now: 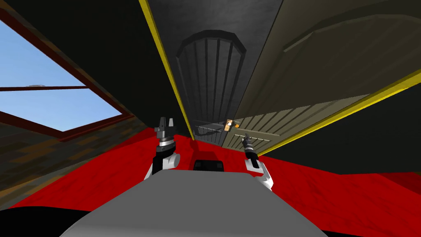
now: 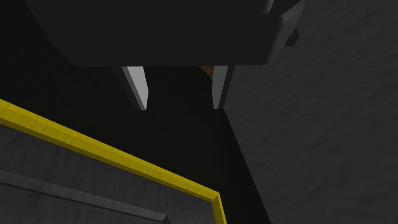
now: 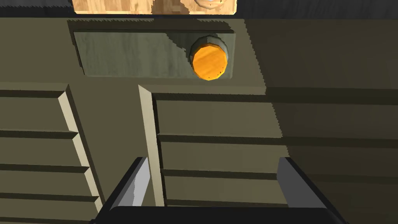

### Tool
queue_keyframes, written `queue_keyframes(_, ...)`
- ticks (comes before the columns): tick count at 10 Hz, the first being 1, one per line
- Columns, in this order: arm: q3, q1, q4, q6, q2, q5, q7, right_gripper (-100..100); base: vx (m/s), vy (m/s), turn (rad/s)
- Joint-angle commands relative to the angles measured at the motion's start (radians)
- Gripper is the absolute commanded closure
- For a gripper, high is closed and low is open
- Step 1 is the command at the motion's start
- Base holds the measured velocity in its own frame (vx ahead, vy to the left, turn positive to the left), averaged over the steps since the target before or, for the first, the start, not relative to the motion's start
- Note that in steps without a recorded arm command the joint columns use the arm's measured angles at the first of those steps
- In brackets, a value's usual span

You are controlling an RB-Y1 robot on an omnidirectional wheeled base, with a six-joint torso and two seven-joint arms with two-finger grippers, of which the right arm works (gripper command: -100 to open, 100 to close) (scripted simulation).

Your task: Pull the door open

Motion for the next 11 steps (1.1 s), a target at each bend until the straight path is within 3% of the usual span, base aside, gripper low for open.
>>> queue_keyframes(1, -0.029, 0.006, 0.013, 0.015, -0.016, -0.006, 0.003, -100, -0.005, -0.057, -0.155)
queue_keyframes(4, -0.07, 0.005, 0.038, 0.028, -0.028, -0.015, 0.016, -100, 0.103, -0.088, -0.096)
queue_keyframes(7, -0.055, -0.019, 0.039, 0.026, -0.018, -0.015, 0.022, -100, 0.186, -0.023, 0.06)
queue_keyframes(10, -0.012, -0.059, 0.029, 0.016, 0.003, -0.01, 0.024, -100, 0.219, 0.068, 0.152)
queue_keyframes(11, -0.023, -0.057, 0.039, 0.016, -0.003, -0.011, 0.024, -100, 0.095, 0.045, 0.03)
